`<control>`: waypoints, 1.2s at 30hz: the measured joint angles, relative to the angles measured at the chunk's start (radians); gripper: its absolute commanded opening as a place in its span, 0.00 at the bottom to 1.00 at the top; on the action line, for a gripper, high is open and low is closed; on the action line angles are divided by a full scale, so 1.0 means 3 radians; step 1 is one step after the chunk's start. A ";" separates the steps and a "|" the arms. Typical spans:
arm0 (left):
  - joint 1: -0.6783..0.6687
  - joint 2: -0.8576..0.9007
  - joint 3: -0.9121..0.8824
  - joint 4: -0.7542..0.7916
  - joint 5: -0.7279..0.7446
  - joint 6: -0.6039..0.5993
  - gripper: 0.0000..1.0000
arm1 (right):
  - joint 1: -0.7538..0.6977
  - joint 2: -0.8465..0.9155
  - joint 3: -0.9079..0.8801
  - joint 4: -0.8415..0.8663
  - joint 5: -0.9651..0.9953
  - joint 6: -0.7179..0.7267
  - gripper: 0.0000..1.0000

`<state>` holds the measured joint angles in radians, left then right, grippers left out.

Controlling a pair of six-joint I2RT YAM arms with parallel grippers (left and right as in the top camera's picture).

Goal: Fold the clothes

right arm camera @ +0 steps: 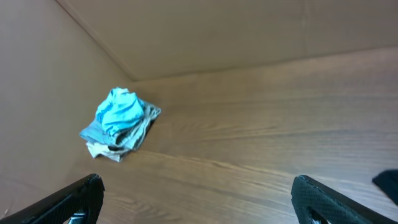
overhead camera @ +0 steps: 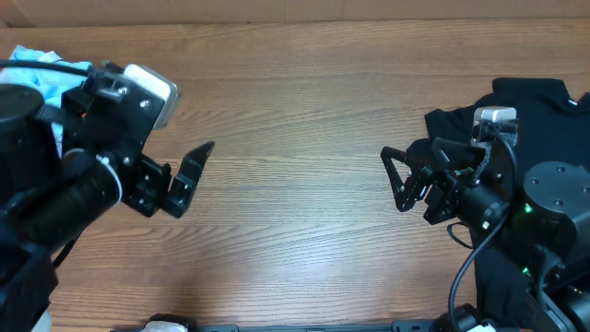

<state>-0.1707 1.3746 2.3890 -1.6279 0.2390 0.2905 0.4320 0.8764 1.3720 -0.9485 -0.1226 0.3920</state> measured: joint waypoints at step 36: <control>0.0000 0.0118 -0.0023 0.0001 -0.0090 0.0000 1.00 | -0.1331 -0.1812 -0.2567 0.1737 0.0159 -0.1251 1.00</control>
<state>-0.1707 1.4101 2.3821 -1.6276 0.2119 0.2905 0.0326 0.3328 0.6018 -0.4274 -0.0750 0.0166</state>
